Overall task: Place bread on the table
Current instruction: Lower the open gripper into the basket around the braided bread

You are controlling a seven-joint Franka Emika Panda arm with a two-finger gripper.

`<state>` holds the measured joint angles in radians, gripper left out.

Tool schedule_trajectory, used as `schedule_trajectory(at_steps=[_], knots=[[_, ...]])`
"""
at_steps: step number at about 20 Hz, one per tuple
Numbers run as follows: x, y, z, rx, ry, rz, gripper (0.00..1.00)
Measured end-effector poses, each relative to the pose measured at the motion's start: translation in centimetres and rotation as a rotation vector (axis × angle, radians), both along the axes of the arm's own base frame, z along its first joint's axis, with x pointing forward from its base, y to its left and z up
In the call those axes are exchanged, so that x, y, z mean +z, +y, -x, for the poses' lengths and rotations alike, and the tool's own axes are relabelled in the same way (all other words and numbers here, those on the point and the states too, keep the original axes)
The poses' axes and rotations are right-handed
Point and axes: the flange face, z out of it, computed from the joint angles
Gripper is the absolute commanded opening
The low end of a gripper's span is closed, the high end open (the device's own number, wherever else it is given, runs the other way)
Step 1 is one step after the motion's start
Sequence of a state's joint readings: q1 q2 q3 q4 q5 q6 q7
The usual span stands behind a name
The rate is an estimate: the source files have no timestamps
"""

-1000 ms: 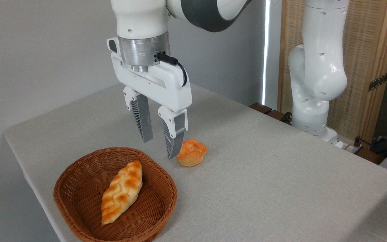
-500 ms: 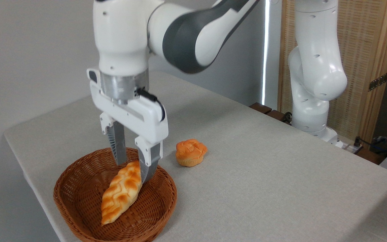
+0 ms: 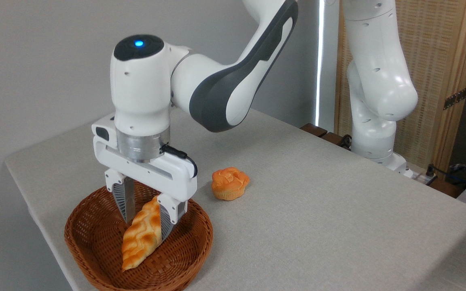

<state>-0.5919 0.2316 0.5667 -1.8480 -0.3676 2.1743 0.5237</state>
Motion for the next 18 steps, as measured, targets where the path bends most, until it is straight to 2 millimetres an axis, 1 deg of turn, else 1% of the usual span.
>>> schedule_trajectory(at_steps=[3,5,6,8,9,15,18], knots=[[-1.2,-0.8,-0.1,-0.01,0.018,-0.01,1.0],[-1.6,-1.1,-0.2,-0.013,0.023,-0.013,1.0],[-1.7,-1.2,-0.2,-0.015,0.024,-0.013,0.95],[-1.7,-1.6,-0.1,-0.022,0.024,-0.012,0.45],[-1.8,-1.8,-0.1,-0.025,0.025,-0.012,0.25],[-2.0,-2.4,-0.1,-0.034,0.027,-0.012,0.25],[-1.9,-2.4,-0.2,-0.034,0.024,-0.012,0.22]])
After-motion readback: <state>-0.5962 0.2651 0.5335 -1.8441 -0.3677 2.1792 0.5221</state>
